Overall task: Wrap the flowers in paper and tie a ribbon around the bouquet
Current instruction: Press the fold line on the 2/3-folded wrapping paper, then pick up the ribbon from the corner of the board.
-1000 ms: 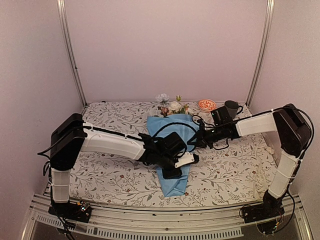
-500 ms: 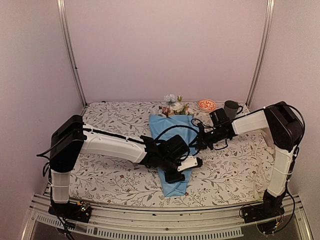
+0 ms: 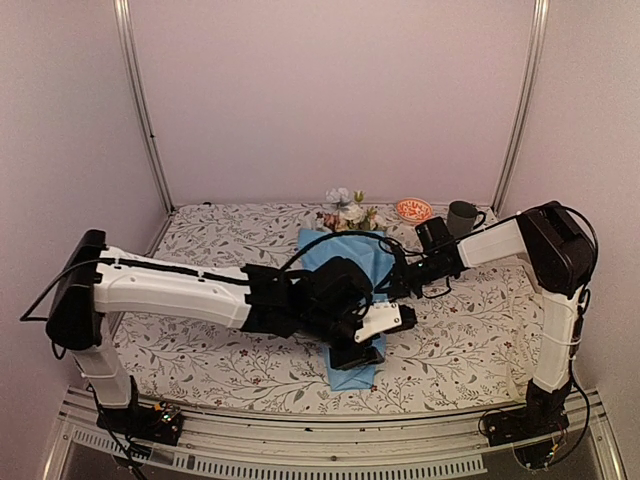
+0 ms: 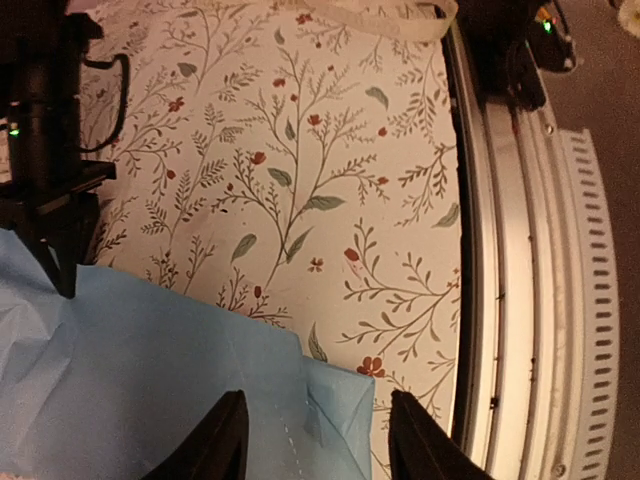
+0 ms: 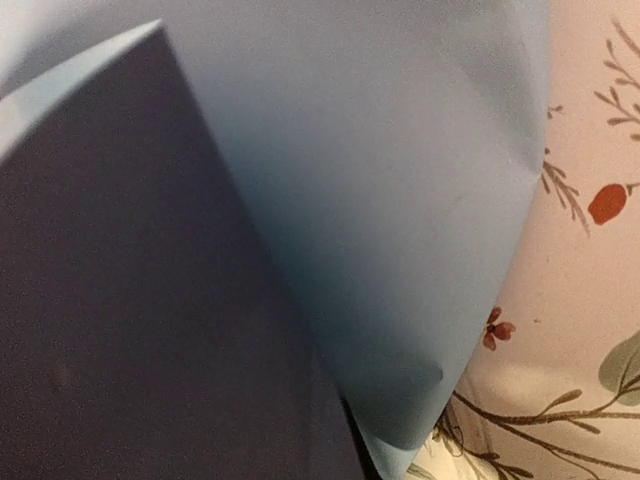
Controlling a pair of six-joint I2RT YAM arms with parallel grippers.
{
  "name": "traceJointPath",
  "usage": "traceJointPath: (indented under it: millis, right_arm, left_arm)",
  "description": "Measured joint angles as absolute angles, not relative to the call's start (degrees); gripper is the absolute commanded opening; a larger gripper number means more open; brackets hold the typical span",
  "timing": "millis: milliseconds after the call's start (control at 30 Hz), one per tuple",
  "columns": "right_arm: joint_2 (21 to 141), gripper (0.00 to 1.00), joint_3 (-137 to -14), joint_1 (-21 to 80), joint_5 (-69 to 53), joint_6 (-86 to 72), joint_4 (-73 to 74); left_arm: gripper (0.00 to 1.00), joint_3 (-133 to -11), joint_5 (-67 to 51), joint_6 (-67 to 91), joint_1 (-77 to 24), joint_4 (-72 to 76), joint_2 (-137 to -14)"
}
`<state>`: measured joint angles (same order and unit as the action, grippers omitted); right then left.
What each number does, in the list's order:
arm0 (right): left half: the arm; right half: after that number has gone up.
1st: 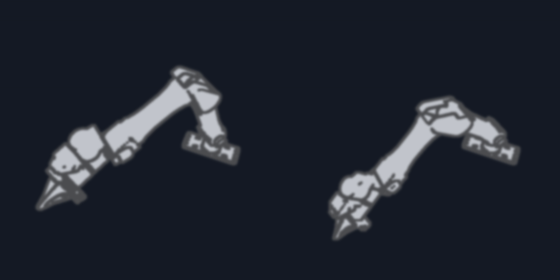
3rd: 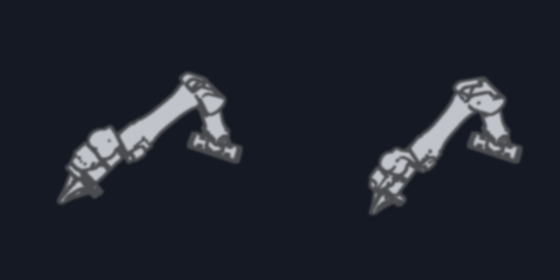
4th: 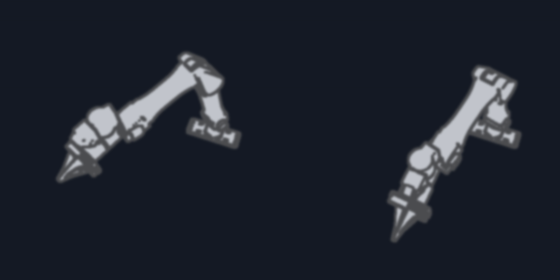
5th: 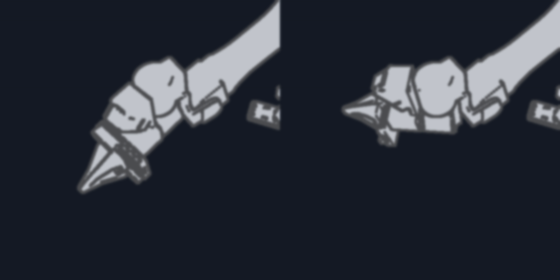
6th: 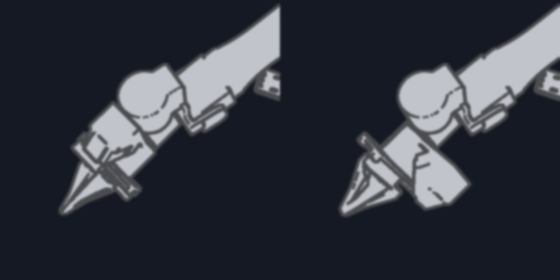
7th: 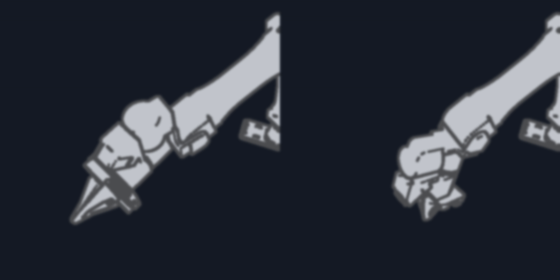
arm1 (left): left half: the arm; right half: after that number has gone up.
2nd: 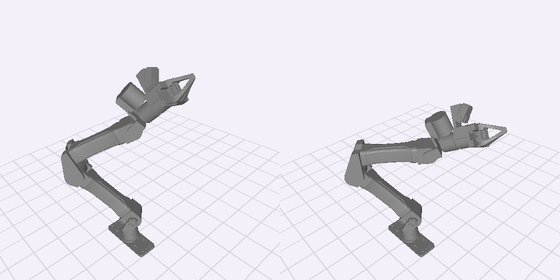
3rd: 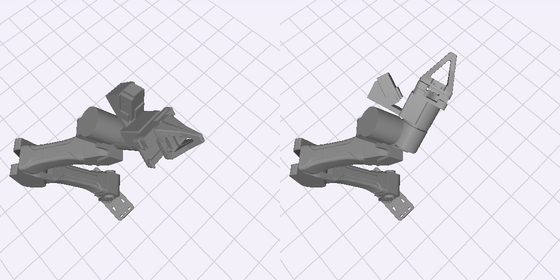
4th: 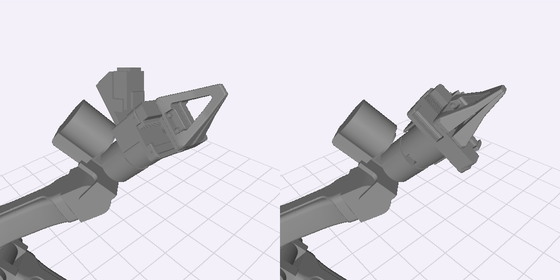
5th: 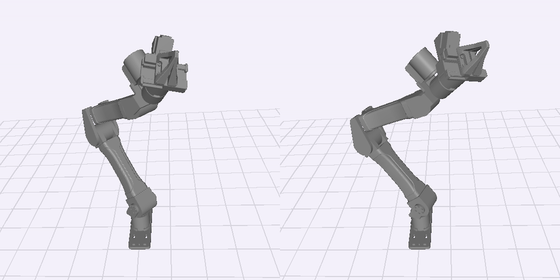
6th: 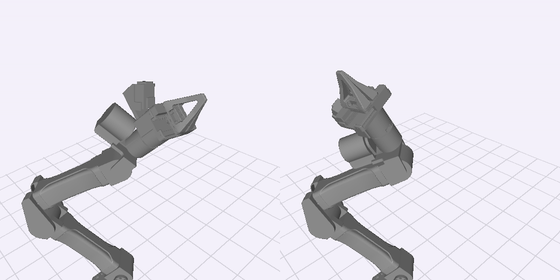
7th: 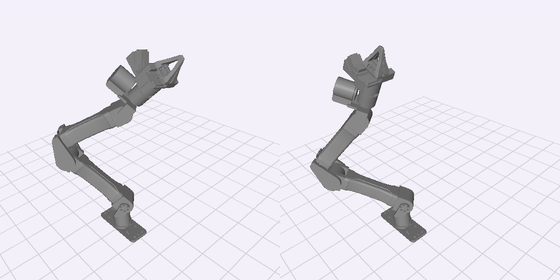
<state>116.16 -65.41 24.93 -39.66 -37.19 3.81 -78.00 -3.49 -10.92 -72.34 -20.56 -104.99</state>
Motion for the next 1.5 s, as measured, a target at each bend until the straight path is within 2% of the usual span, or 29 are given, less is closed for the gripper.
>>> traceJointPath:
  millis: [133, 300, 433, 800, 933, 1000, 1100, 1233, 1367, 1500]
  right_arm:
    - [116.9, 0.0, -65.41, 24.91, -40.05, -36.69, 3.22]
    - [117.05, 0.0, -65.41, 24.82, -40.69, -36.1, 2.63]
    - [117.34, 0.04, -65.41, 24.8, -40.84, -35.68, 2.48]
    - [116.57, 0.37, -65.17, 24.71, -38.79, -34.17, 3.84]
    - [110.15, 0.45, -64.95, 24.4, -32.82, -31.9, 10.83]
    - [104.97, 0.46, -64.95, 23.33, -28.88, -29.98, 14.74]
    - [97.12, 0.46, -64.27, 19.11, -22.37, -27.35, 19.03]
    - [89.69, 0.48, -60.12, 8.71, -14.59, -25.34, 22.57]
    - [88.49, 0.51, -55.48, -3.2, -7.49, -23.66, 26.44]
    - [90.43, 0.6, -55.07, -10.55, -0.95, -22.31, 30.92]
  left_arm:
    - [0.32, -74.61, -0.45, -7.86, -70.78, -16.56, -99.42]
    - [0.34, -76.97, 5.93, -6.11, -69.56, -18.39, -109.56]
    - [0.37, -76.95, 8.25, -6.17, -69.56, -21.15, -116.38]
    - [0.4, -77.49, 7.86, -7.7, -69.58, -22.72, -115.85]
    - [0.4, -77.91, 6.79, -8.54, -69.56, -23.62, -115.87]
    - [0.4, -78.19, 6.02, -9.32, -69.56, -23.9, -115.94]
    - [0.4, -78.52, 4.75, -10.76, -69.56, -24.18, -116.18]
    - [0.4, -79.07, 3.2, -13.08, -69.56, -24.34, -116.86]
    - [0.4, -79.35, 2.09, -15.18, -69.56, -24.29, -117.1]
    - [0.4, -79.35, 1.72, -16.91, -69.56, -24.25, -117.12]
